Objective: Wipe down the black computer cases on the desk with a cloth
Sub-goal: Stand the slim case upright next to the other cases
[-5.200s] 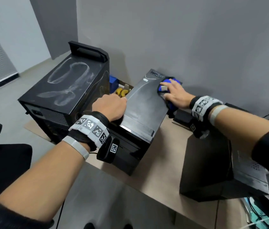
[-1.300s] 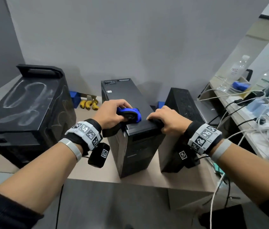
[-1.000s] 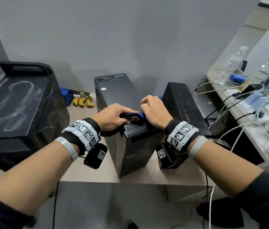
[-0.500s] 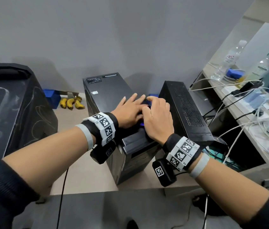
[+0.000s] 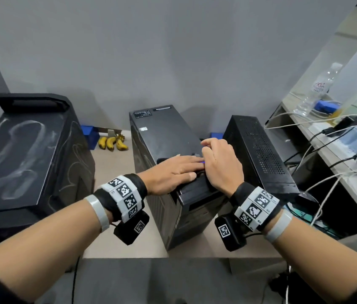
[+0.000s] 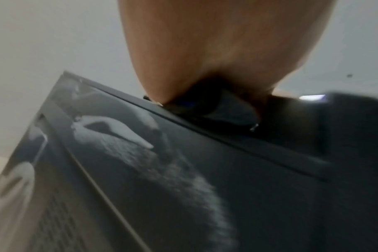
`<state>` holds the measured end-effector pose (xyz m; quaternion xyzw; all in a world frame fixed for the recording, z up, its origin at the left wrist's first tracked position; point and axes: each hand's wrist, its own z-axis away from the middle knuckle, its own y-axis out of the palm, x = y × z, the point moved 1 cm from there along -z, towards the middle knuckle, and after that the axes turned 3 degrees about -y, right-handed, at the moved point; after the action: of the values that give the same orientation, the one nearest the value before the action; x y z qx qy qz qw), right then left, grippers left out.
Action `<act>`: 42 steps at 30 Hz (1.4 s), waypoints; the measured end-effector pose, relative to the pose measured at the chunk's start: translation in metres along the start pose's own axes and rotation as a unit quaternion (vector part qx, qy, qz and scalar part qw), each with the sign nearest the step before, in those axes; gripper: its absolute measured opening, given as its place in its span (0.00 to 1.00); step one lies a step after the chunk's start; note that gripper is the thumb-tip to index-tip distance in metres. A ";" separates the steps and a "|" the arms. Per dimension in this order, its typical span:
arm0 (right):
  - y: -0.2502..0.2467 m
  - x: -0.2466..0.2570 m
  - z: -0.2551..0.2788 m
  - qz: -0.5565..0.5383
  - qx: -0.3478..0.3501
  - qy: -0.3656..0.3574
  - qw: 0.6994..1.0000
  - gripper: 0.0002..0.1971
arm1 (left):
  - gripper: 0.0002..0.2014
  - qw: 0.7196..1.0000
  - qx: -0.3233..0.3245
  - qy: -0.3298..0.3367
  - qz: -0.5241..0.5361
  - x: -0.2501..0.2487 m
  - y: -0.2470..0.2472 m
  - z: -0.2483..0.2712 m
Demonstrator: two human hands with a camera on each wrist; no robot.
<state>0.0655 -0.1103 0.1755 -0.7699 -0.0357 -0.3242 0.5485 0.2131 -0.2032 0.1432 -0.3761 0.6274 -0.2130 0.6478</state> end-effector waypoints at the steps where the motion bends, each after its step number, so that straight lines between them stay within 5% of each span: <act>1: 0.000 -0.001 0.000 0.005 0.011 -0.007 1.000 0.19 | 0.25 0.999 0.008 -0.020 -0.026 0.008 -0.005 -0.002; 9: -0.002 0.001 0.005 0.068 0.004 -0.031 0.997 0.22 | 0.25 0.939 -0.097 -0.211 -0.255 0.068 -0.050 -0.033; 14: -0.001 0.002 0.004 0.054 0.007 -0.033 0.998 0.18 | 0.25 0.897 -0.179 -0.312 -0.259 0.110 -0.087 -0.046; 19: 0.000 0.000 0.004 0.044 0.010 -0.042 0.998 0.17 | 0.31 0.968 -0.065 -0.189 -0.150 0.076 -0.053 -0.039; 24: 0.001 -0.002 0.001 0.036 0.015 -0.039 0.998 0.16 | 0.27 0.931 -0.061 -0.249 -0.260 0.091 -0.076 -0.077; 30: 0.002 -0.005 0.004 0.076 0.005 -0.068 0.995 0.09 | 0.27 0.898 -0.142 -0.360 -0.211 0.125 -0.098 -0.070; 42: 0.001 -0.001 0.011 0.094 0.058 -0.164 0.980 0.16 | 0.27 0.925 -0.220 -0.281 -0.127 0.032 -0.006 0.004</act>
<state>0.0704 -0.1004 0.1725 -0.7794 -0.0717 -0.1375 0.6070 0.2216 -0.2297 0.1268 -0.6302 0.3976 -0.0357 0.6660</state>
